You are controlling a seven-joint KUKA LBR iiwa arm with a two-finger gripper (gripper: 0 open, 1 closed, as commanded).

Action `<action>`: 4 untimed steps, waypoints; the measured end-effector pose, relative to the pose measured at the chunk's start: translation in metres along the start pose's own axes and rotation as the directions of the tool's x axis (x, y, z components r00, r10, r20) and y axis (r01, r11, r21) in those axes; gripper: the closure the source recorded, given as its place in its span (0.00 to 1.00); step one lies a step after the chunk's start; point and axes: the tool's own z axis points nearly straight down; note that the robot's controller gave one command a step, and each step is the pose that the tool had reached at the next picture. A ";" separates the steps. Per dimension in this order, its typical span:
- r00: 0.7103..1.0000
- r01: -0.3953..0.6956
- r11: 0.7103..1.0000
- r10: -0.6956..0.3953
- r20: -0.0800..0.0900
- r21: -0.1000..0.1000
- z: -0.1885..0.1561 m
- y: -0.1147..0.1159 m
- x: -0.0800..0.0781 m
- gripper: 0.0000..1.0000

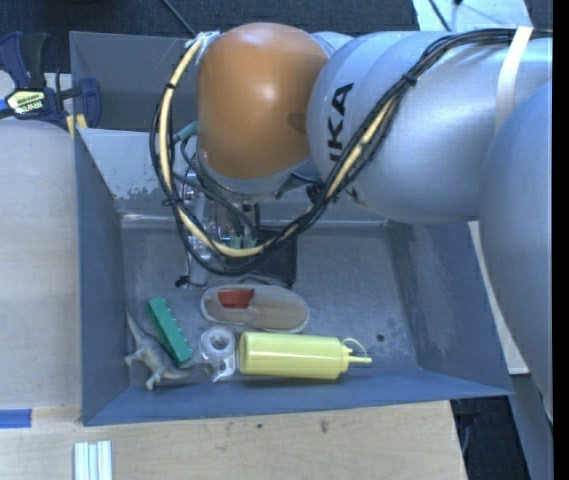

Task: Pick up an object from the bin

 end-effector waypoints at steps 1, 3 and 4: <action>0.998 0.059 0.998 -0.059 0.004 -0.001 0.050 -0.014 0.023 0.00; 0.999 0.050 0.999 -0.050 0.001 -0.001 0.095 -0.027 -0.008 1.00; 0.999 0.048 0.999 -0.048 0.000 0.000 0.095 -0.028 -0.008 0.00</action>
Offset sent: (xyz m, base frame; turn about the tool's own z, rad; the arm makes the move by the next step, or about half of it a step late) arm -0.0227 -0.0996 -0.1204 -0.0465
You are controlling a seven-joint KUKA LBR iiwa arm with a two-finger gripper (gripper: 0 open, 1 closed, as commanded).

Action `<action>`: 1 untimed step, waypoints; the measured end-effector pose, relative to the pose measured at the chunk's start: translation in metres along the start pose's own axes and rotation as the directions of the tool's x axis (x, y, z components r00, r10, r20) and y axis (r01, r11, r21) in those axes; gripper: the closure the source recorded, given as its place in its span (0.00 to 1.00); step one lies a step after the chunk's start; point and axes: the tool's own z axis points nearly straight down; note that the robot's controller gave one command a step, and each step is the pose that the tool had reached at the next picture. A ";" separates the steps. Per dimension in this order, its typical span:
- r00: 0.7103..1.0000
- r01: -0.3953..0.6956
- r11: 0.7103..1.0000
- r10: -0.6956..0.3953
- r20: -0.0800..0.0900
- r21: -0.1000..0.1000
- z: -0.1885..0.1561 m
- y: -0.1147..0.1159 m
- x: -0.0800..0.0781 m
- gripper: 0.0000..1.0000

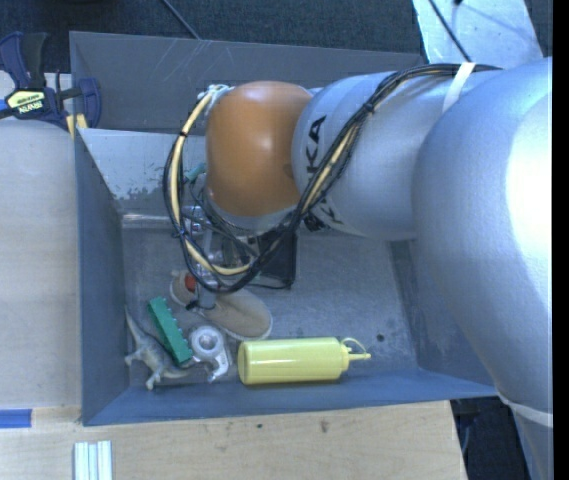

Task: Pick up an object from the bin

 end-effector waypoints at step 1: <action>1.000 0.000 1.000 0.000 0.000 0.000 0.000 0.000 0.000 0.00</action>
Offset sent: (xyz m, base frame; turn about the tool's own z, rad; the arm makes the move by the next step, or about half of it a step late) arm -0.0068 -0.0727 -0.0312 -0.2672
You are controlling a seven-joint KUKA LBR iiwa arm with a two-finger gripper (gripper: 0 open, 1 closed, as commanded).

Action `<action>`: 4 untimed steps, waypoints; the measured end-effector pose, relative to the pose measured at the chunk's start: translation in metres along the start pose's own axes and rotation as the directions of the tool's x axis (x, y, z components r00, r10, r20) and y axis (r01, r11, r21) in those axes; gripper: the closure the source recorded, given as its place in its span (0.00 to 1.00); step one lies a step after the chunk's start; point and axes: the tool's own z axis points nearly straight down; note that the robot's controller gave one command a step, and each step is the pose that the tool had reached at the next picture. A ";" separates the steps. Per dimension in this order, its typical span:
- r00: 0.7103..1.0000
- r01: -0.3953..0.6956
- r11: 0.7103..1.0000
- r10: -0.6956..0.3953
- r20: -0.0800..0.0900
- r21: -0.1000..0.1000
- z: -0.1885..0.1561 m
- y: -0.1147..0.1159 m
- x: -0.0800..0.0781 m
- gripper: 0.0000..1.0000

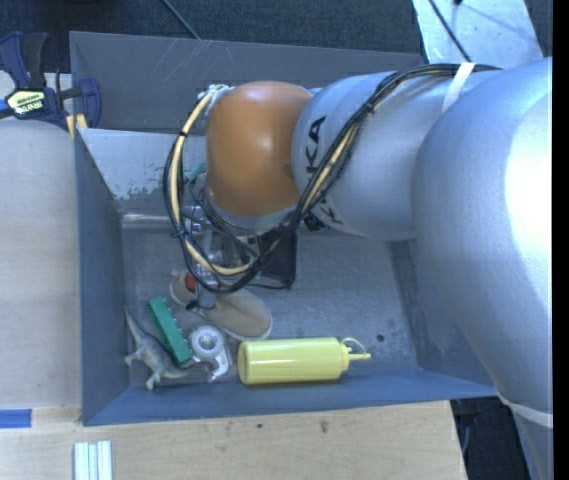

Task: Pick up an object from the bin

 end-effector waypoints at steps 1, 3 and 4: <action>0.996 0.085 0.996 -0.085 0.002 -0.001 0.007 -0.016 0.003 0.00; 0.996 0.091 0.996 -0.091 0.004 0.000 0.047 -0.027 -0.013 0.00; 0.996 0.090 0.996 -0.090 0.002 0.000 0.046 -0.028 -0.013 1.00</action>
Offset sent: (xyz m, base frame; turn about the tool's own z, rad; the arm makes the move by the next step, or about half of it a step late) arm 0.0126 -0.0266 -0.0492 -0.0934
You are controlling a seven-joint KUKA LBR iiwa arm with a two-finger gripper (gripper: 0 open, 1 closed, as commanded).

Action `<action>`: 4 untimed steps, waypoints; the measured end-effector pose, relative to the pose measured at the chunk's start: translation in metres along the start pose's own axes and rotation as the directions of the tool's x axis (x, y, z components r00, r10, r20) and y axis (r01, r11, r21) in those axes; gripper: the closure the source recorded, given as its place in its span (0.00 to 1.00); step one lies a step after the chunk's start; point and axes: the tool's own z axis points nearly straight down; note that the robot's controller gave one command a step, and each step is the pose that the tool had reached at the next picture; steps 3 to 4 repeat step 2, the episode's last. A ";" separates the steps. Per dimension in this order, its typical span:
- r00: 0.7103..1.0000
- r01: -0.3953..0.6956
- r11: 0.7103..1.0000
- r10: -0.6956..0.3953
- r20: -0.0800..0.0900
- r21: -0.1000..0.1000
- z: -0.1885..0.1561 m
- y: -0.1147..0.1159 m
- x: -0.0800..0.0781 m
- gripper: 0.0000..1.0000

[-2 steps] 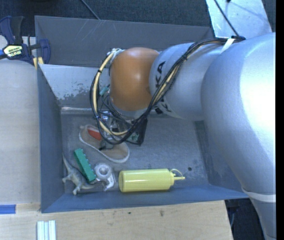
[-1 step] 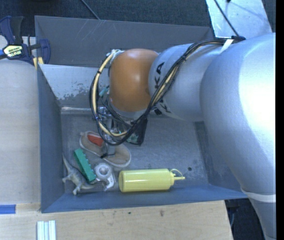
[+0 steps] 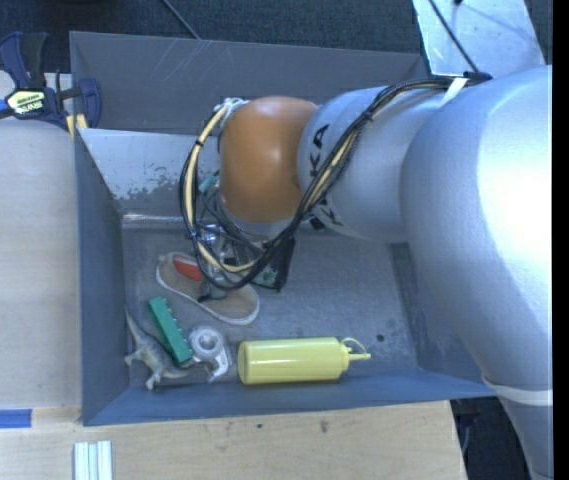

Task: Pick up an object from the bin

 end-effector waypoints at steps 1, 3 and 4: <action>1.000 0.000 1.000 0.000 0.000 0.000 0.000 0.000 0.000 1.00; 1.000 0.007 1.000 -0.007 -0.009 0.001 -0.044 -0.003 0.004 1.00; 1.000 0.007 1.000 -0.007 -0.009 0.001 -0.044 -0.003 0.004 1.00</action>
Offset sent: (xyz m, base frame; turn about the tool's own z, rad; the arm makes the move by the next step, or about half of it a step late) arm -0.0033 -0.0104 0.1524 -0.0212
